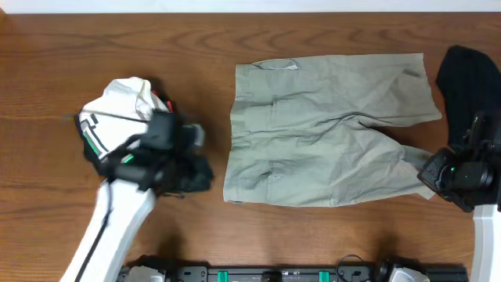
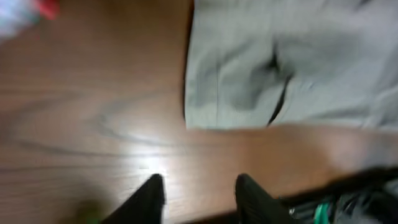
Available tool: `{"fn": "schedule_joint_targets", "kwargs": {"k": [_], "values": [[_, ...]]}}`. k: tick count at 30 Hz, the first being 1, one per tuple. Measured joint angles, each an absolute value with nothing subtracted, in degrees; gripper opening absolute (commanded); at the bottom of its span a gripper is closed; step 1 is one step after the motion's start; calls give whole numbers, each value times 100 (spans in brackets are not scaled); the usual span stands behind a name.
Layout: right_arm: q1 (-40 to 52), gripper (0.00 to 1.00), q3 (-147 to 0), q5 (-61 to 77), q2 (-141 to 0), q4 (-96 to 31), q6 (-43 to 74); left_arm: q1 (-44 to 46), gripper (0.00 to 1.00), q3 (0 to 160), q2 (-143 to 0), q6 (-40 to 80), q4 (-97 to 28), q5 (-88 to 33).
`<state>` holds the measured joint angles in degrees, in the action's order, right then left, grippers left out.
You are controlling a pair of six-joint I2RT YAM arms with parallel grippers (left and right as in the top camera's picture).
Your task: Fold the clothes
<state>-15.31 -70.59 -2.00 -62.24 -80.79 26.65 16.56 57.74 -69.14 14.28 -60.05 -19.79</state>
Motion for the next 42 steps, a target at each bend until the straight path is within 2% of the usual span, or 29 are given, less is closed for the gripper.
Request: {"fn": "schedule_joint_targets", "kwargs": {"k": [4,12,18,23,24,26,28,31,36,42], "values": [[-1531,1,-7059,-202,-6224,-8075,2665,2071,49,5714,-7891,1437,-5861,-2073],[-1531,1,-7059,-207,-6224,-8064,2661,2349,49,5712,-9633,1463,-5647,-2386],[-1531,1,-7059,-215,-6224,-8044,2652,2353,54,5699,-10241,1479,-5301,-2436],[-1531,1,-7059,-217,-6224,-8003,2650,2353,54,5653,-10272,1481,-4727,-2488],[-1531,1,-7059,-217,-6224,-7985,2650,2353,49,5653,-10272,1483,-4613,-2495],[-1531,1,-7059,-217,-6224,-7968,2652,2357,31,5651,-10272,1527,-4497,-2515],[-1531,1,-7059,-217,-6224,-7959,2652,2366,8,5649,-10272,1542,-4473,-2521],[-1531,1,-7059,-220,-6224,-7946,2648,2381,6,5649,-10272,1531,-4661,-2545],[-1531,1,-7059,-279,-6224,-7950,2622,2362,6,5653,-10110,1538,-5642,-2556],[-1531,1,-7061,-508,-6224,-8066,2602,2187,6,6003,-8729,1435,-6698,-2554]]}}
